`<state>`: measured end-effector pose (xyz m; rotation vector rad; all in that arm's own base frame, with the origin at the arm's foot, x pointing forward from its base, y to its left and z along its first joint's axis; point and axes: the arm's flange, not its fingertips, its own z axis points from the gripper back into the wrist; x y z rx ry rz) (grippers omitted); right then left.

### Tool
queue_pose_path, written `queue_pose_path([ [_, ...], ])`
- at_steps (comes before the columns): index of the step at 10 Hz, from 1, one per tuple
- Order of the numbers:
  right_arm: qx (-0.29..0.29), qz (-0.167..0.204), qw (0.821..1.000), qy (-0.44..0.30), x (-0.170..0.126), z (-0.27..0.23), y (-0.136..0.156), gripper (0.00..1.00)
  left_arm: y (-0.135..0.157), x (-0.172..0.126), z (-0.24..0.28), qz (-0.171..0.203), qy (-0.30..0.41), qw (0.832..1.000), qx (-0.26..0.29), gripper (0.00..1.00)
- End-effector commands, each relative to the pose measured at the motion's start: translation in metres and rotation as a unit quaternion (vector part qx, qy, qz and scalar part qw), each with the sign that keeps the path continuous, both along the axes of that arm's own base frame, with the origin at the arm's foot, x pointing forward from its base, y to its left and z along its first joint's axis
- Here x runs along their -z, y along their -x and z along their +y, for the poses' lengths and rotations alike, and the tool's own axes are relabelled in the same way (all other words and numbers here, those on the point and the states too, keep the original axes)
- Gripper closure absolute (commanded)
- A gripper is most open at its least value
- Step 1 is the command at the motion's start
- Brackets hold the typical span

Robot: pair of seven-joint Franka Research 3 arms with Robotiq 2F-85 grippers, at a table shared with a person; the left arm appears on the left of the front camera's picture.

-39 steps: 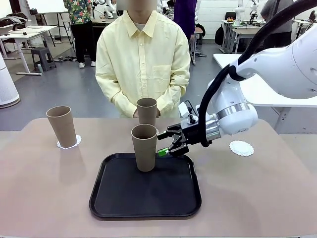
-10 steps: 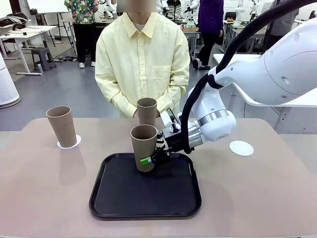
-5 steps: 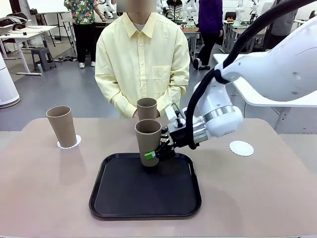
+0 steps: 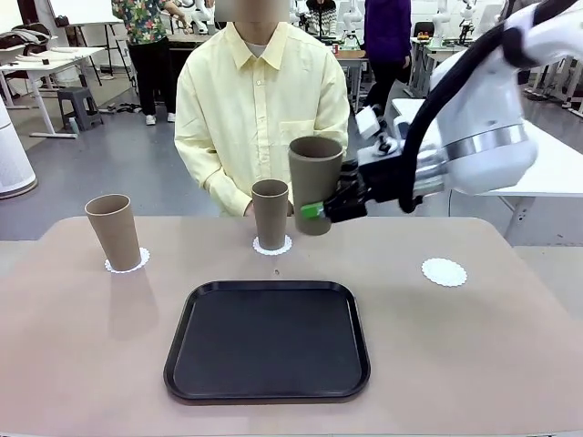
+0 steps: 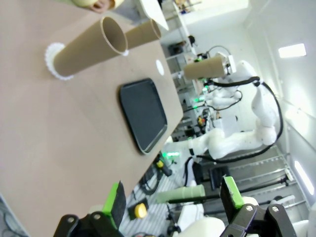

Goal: Place coasters on the table and set cups on them.
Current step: Take one Reusable plastic cup from the Flat Tray and place it on a coaster set by the human.

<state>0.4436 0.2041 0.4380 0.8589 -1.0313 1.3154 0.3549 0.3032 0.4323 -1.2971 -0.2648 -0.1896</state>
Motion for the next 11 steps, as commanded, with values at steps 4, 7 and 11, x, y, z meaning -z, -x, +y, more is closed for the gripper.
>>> queue_pose_path([
  [4, 0.0, 0.0, 1.0, 0.0, 0.0, 0.0, 0.0, 1.0, 0.001, -0.002, 0.001, 0.001, -0.001, 1.0, -0.002, 0.0],
  [7, 0.004, 0.002, 1.0, 0.003, 0.0, -0.003, 0.004, 0.18, 0.001, -0.002, 0.001, 0.001, -0.001, 1.0, -0.002, 0.0],
  [11, 0.118, -0.023, 0.993, 0.003, -0.012, -0.163, -0.07, 0.18, 0.001, -0.002, 0.001, 0.001, -0.001, 1.0, -0.002, 0.0],
])
